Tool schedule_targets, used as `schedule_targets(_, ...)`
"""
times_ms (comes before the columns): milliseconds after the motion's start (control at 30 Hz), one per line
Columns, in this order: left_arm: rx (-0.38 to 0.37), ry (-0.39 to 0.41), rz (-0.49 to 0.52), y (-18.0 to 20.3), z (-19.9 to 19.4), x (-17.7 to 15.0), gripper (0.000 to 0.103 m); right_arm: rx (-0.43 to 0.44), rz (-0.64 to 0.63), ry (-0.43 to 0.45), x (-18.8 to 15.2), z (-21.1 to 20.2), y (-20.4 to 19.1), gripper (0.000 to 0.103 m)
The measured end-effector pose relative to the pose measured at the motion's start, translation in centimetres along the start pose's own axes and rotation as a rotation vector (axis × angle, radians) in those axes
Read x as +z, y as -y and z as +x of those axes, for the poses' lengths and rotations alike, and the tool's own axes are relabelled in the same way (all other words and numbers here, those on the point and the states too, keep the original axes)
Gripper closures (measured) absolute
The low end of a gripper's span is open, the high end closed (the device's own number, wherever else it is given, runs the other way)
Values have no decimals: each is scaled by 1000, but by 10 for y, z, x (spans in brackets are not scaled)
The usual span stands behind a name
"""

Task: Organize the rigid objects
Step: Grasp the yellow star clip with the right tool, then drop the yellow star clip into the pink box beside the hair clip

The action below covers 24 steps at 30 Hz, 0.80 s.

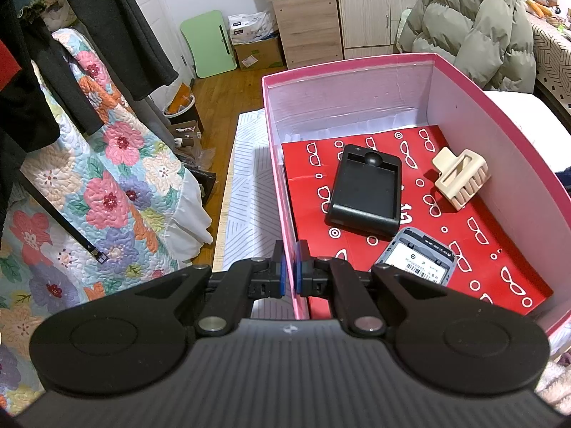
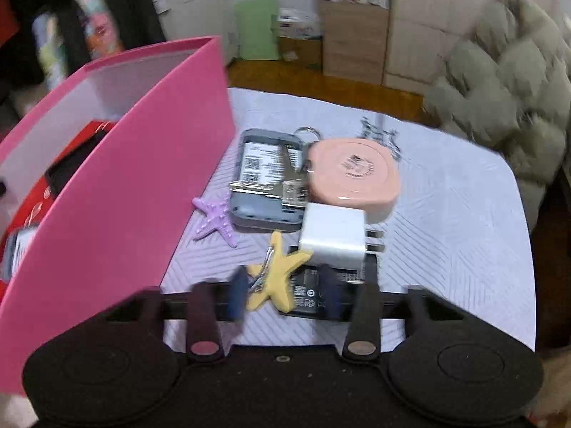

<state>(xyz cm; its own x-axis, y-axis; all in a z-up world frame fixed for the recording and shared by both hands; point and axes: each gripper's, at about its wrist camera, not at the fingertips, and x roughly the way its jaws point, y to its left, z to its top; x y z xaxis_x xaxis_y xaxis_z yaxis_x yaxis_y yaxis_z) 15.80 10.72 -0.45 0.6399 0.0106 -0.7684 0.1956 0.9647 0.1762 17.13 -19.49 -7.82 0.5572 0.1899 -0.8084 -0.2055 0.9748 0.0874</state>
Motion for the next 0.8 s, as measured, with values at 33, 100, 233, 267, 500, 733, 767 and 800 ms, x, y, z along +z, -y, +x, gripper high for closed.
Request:
schedule_targets(33, 1, 0, 0, 0, 0, 0, 99, 24, -11, -6, -1, -2, -1, 74)
schedule_targets(100, -3, 0, -3, -1, 0, 0, 99, 57, -7, 5, 0, -7, -3, 75)
schedule_targets(233, -3, 1, -2, 0, 0, 0, 99, 28, -35, 50, 3, -26, -7, 75)
schedule_targets(267, -4, 1, -3, 0, 0, 0, 99, 45, -23, 65, 6, -35, -7, 75)
schedule_targets(500, -3, 3, -4, -1, 0, -1, 99, 236, -64, 191, 29, -98, -34, 74)
schedule_targets(733, -3, 4, -8, -1, -1, -1, 99, 341, -210, 108, 42, -82, -96, 74)
schedule_targets(767, -5, 4, -10, -2, -1, -1, 99, 314, -224, 91, 43, -73, -102, 74)
schedule_targets(800, -8, 3, -17, -2, -1, 0, 99, 291, -232, 71, 42, -66, -107, 74)
